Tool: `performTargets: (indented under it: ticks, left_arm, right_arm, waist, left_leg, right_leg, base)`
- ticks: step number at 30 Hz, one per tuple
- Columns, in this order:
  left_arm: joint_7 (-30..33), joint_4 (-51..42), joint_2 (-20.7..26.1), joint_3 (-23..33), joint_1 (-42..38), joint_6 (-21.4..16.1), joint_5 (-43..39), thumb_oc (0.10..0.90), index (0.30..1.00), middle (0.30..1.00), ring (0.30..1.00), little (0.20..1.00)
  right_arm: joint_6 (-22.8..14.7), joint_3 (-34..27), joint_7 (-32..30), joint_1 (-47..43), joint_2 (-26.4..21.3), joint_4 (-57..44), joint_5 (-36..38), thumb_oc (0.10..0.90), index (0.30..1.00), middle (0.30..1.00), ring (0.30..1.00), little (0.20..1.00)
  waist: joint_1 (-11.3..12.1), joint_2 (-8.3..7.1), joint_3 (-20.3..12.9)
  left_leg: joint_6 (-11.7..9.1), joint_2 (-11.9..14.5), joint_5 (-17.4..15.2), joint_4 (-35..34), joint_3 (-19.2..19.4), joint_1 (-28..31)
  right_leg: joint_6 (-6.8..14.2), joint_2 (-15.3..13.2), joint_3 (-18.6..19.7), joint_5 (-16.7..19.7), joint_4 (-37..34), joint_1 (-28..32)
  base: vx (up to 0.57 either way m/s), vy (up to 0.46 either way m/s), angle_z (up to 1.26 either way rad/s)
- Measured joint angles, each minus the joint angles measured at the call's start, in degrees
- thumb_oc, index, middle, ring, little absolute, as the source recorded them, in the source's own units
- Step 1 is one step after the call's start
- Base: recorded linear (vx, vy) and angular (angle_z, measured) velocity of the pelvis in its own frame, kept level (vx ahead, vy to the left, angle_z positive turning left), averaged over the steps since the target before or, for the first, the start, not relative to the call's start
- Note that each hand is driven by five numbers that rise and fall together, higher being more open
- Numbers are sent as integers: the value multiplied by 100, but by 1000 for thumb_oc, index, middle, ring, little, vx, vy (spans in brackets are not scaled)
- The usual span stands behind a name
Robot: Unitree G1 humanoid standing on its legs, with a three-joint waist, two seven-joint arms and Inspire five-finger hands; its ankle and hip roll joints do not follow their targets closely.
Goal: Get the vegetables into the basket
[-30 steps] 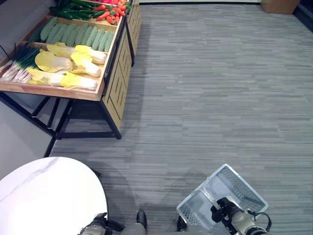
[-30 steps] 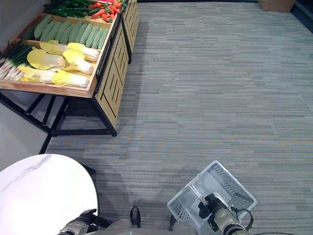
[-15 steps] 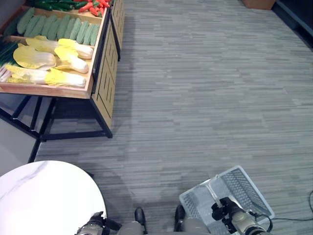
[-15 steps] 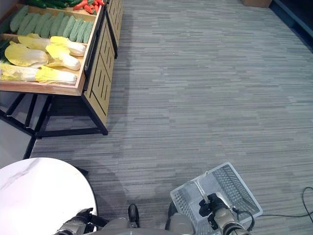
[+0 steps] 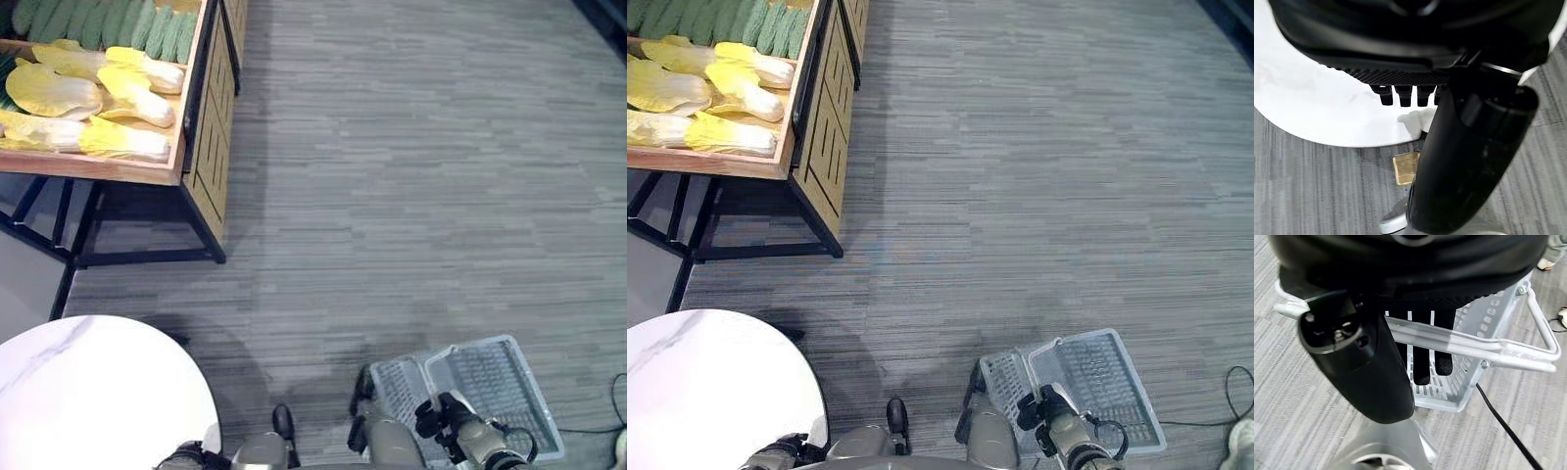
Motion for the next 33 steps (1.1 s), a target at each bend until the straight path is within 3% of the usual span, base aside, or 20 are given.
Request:
performTargets:
  ticks: [1,2,4,6,7,9,12,13,17,18,19,20,21,23,26,28,30,32,33]
  left_arm:
    - [-6,-12,-12,10,6,-3,-1,900,1000,1000,1000,1000]
    - [-6,-15,-64,44,15,-22,3,900,1000,1000,1000,1000]
    - [-13,4,-132,158,-15,-20,6,900,1000,1000,1000,1000]
    - [-13,20,-111,138,-85,34,11,900,1000,1000,1000,1000]
    - [-11,76,-102,78,-80,18,13,900,1000,1000,1000,1000]
    - [8,266,-162,38,-274,-5,7,900,1000,1000,1000,1000]
    - [15,162,-203,-127,-257,1,4,900,1000,1000,1000,1000]
    - [8,149,-205,-178,-276,12,3,900,1000,1000,1000,1000]
    - [102,166,-143,-87,-247,-28,-11,900,1000,1000,1000,1000]
    - [117,157,-129,-16,-246,-15,-40,900,1000,1000,1000,1000]
    - [137,153,-126,45,-233,-27,-61,900,1000,1000,1000,1000]
    - [142,141,-132,80,-232,-28,-92,900,1000,1000,1000,1000]
    - [171,125,-81,50,-351,-54,-124,900,1000,1000,1000,1000]
    - [186,116,-54,72,-384,-108,-131,900,1000,1000,1000,1000]
    - [198,101,-34,90,-398,-114,-235,900,1000,1000,1000,1000]
    - [208,79,-30,70,-462,-127,-233,900,1000,1000,1000,1000]
    - [209,92,-35,66,-460,-123,-266,900,1000,1000,1000,1000]
    - [207,107,-53,63,-406,-116,-289,900,1000,1000,1000,1000]
    - [204,104,-103,42,-300,-119,-289,900,1000,1000,1000,1000]
  right_arm:
    - [22,9,-6,26,-6,10,0,400,300,300,300,300]
    - [27,20,-3,32,-29,29,-3,400,300,300,300,300]
    - [-23,79,-6,51,-106,1,-20,400,300,300,300,300]
    - [-45,130,-4,134,-133,-121,-20,400,300,300,300,300]
    - [-88,170,-2,127,-202,-111,-19,400,300,300,300,300]
    - [-185,187,-33,42,-253,87,-15,400,300,300,300,300]
    - [-136,187,-22,26,-379,14,9,400,300,300,300,300]
    - [-138,188,-28,-17,-420,-18,9,400,300,300,300,300]
    - [-148,263,-3,-71,-392,52,11,400,300,300,300,300]
    - [-148,360,7,-77,-383,56,10,400,300,300,300,300]
    - [-154,417,4,-75,-376,57,9,400,300,300,300,300]
    - [-158,402,8,-64,-373,55,12,400,300,300,300,300]
    - [-196,418,-6,-60,-377,75,17,400,300,300,300,300]
    - [-185,525,-4,-108,-374,145,20,400,300,300,300,300]
    - [-194,620,-11,-87,-338,192,21,400,300,300,300,300]
    - [-185,617,-14,-115,-342,183,21,400,300,300,300,300]
    - [-185,618,-14,-137,-335,204,20,400,300,300,300,300]
    - [-158,622,-16,-138,-320,226,17,400,300,300,300,300]
    - [-132,625,-25,-124,-324,288,16,400,300,300,300,300]
  waist:
    - [31,-4,-4]
    - [51,67,-39]
    - [-25,246,-111]
    - [-146,269,-128]
    - [-127,317,-185]
    - [-273,404,-194]
    - [-289,528,-295]
    - [-329,569,-307]
    - [-362,454,-291]
    - [-277,352,-280]
    - [-271,313,-272]
    - [-281,217,-250]
    - [-262,157,-219]
    - [-243,71,-175]
    - [-290,-123,-163]
    - [-406,-181,-144]
    - [-424,-214,-125]
    - [-427,-236,-108]
    - [-427,-177,-136]
  left_leg:
    - [-83,5,-38,-2,1,76]
    - [-151,88,-62,-2,1,114]
    - [-319,417,-111,42,-93,118]
    - [-348,504,-100,120,-335,126]
    - [-378,700,-116,228,-452,97]
    - [-515,829,-89,469,-862,-103]
    - [-643,895,27,569,-945,-304]
    - [-790,948,153,616,-986,-407]
    - [-998,1047,252,1440,-1223,-744]
    - [-1110,1068,339,1822,-1240,-906]
    - [-1190,1085,361,2005,-1271,-952]
    - [-1201,1083,433,2356,-1358,-1137]
    - [-1163,1096,480,3474,-1432,-1736]
    - [-1135,960,461,3929,-1399,-2048]
    - [-873,549,299,3486,-1364,-2222]
    - [-692,268,230,2387,-1355,-2252]
    - [-497,60,416,1393,-1348,-2368]
    - [-375,-82,943,598,-1417,-2309]
    - [-266,-76,1514,489,-1565,-2289]
  right_leg:
    - [-160,39,62,346,30,65]
    - [-364,129,49,297,29,83]
    - [-377,423,73,77,29,194]
    - [-537,533,50,-18,30,349]
    - [-551,678,6,-162,30,408]
    - [-561,721,-201,-330,37,478]
    - [-647,772,-280,-515,188,341]
    - [-707,835,-348,-669,273,245]
    - [-822,944,-160,-919,261,402]
    - [-1047,950,-69,-848,226,448]
    - [-1121,960,-47,-861,224,487]
    - [-1217,973,-24,-929,230,514]
    - [-1358,966,-111,-1006,224,583]
    - [-1377,956,-113,-1021,169,749]
    - [-1373,906,-138,-1026,115,942]
    - [-1362,883,-194,-1032,54,972]
    - [-1313,874,-217,-1062,53,990]
    - [-1167,885,-225,-1159,53,1139]
    - [-1093,953,-196,-1219,51,1313]
  base:
    - [316,-216,0]
    - [465,-295,-8]
    - [459,-242,14]
    - [536,-343,45]
    - [434,-314,29]
    - [347,-266,59]
    - [312,-255,33]
    - [536,-442,28]
    - [389,-389,9]
    - [249,-332,-24]
    - [281,-384,-22]
    - [128,-163,7]
    - [169,-207,8]
    - [63,-82,-1]
    - [67,-88,2]
    - [73,-47,27]
    - [83,-34,11]
    - [70,3,-3]
    - [109,32,-17]
